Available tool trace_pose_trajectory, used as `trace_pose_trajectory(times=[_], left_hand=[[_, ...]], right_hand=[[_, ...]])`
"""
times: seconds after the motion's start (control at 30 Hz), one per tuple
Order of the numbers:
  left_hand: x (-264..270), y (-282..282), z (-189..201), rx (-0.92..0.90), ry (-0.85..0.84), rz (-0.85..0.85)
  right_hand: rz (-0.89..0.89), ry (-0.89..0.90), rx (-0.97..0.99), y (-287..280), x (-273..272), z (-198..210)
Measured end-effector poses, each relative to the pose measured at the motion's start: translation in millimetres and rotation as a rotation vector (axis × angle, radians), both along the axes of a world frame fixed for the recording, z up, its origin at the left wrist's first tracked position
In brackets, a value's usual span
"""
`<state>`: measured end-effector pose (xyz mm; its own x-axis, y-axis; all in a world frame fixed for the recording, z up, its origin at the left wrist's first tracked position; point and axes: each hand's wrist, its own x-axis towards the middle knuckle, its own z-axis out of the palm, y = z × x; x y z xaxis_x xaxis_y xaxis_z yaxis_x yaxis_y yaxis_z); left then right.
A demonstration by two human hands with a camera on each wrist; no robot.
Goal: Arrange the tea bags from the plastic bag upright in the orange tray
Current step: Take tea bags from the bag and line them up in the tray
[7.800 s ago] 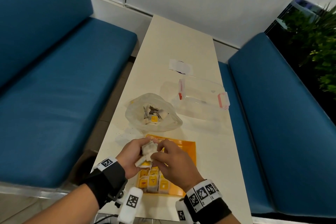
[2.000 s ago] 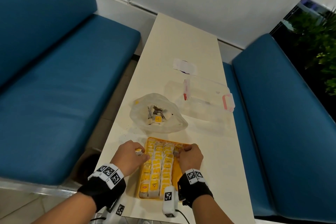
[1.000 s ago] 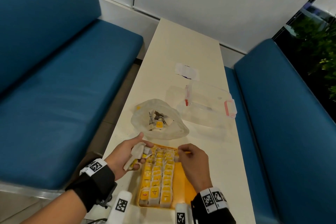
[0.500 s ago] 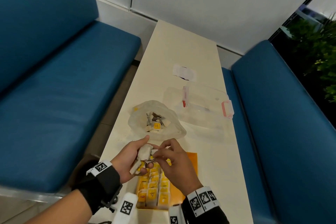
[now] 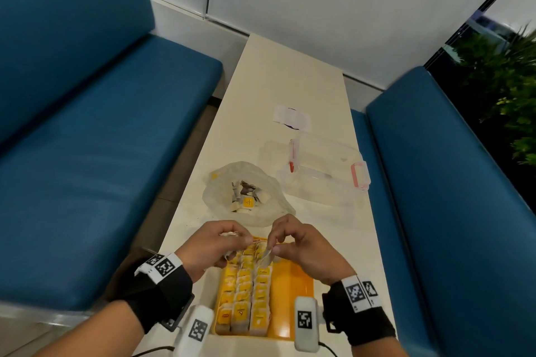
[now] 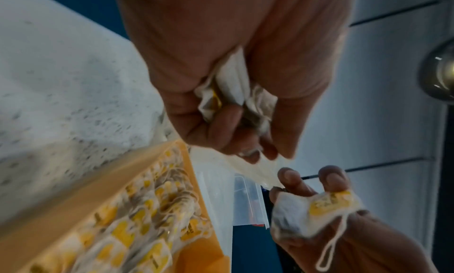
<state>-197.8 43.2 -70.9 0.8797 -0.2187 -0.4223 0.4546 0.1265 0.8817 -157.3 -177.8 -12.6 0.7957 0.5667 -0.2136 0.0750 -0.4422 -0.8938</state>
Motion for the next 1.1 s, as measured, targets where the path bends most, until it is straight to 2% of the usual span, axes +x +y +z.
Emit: trace_pose_trajectory(times=[0.1, 0.23, 0.3, 0.4, 0.47, 0.57, 0.83, 1.03, 1.1], left_hand=[[2.3, -5.8, 13.4, 0.025, -0.159, -0.227], [5.0, -12.6, 15.8, 0.030, -0.224, -0.307], [4.9, -14.3, 14.4, 0.055, -0.213, -0.272], [4.0, -15.1, 8.4, 0.106, -0.217, -0.132], [4.8, -14.2, 0.8, 0.147, -0.222, -0.044], [3.9, -17.7, -4.2, 0.191, -0.215, 0.016], [5.2, -24.2, -9.7, 0.268, -0.258, 0.013], [6.7, -23.9, -15.5, 0.340, -0.287, 0.047], [5.7, -19.6, -19.4, 0.362, -0.279, 0.047]], right_hand=[[0.053, 0.067, 0.028, 4.5, 4.6, 3.9], [0.045, 0.143, 0.119, 13.3, 1.2, 3.2], [0.014, 0.133, 0.134, 15.4, -2.3, 0.5], [-0.185, 0.074, 0.177, 9.6, -8.0, -2.0], [-0.296, 0.140, 0.226, 1.9, -14.8, -4.9], [-0.300, 0.173, 0.224, 0.7, -27.5, -12.4], [-0.531, 0.101, 0.226, 7.3, -31.0, -25.4], [-0.574, 0.142, 0.252, 2.9, -30.4, -31.0], [-0.591, 0.140, 0.191, -5.0, -26.8, -35.0]])
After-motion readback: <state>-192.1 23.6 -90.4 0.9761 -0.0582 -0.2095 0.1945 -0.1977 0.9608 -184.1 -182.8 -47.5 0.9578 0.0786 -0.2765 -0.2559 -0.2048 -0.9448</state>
